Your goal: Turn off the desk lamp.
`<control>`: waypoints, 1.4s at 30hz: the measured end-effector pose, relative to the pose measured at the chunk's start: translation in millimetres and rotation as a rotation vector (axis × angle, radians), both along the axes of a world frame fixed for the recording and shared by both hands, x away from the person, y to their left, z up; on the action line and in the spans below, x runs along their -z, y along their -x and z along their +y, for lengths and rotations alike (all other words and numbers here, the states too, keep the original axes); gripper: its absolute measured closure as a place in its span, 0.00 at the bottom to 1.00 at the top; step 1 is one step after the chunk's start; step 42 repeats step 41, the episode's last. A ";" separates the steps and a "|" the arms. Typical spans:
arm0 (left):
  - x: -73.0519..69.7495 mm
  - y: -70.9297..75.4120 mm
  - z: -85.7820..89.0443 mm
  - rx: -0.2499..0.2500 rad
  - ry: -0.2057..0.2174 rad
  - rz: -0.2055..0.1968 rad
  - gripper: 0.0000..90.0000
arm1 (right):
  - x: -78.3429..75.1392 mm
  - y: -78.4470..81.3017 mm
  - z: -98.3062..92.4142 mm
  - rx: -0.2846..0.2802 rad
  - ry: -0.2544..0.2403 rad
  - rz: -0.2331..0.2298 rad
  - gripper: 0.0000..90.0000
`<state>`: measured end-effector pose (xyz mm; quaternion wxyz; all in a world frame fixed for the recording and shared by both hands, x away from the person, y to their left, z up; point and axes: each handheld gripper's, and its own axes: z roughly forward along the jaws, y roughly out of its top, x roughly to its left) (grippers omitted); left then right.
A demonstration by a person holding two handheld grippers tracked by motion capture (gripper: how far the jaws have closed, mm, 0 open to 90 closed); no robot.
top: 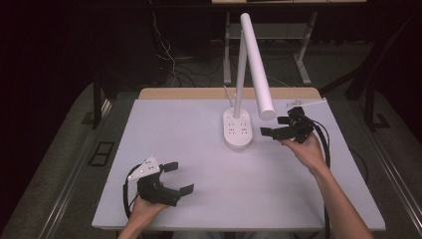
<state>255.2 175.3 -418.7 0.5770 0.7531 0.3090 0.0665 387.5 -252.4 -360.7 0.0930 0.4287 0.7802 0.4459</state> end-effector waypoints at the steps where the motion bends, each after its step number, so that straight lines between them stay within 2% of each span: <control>1: -0.1 0.2 -0.1 0.000 0.000 -0.001 0.00 | -0.3 5.1 0.2 0.001 0.005 -0.008 0.01; 5: -0.1 0.4 -0.1 -0.001 -0.002 -0.001 0.00 | -1.4 23.6 -1.8 -0.013 -0.022 -0.024 0.01; 16: -0.1 0.3 0.7 -0.008 0.000 -0.001 0.00 | 1.2 66.7 -10.7 -0.041 -0.038 -0.049 0.01; 27: -0.1 0.5 1.1 -0.012 -0.003 -0.002 0.00 | 22.3 104.5 -24.0 -0.034 -0.045 -0.046 0.01; 35: -0.4 0.8 1.0 -0.011 -0.003 -0.003 0.00 | 35.8 132.4 -33.8 0.006 -0.050 -0.050 0.01; 40: -0.3 0.8 0.7 -0.010 -0.005 -0.004 0.00 | 47.7 149.8 -39.9 0.039 -0.074 -0.053 0.01; 42: -0.3 0.6 0.6 -0.010 -0.006 -0.005 0.00 | 49.3 151.4 -40.5 0.041 -0.073 -0.054 0.01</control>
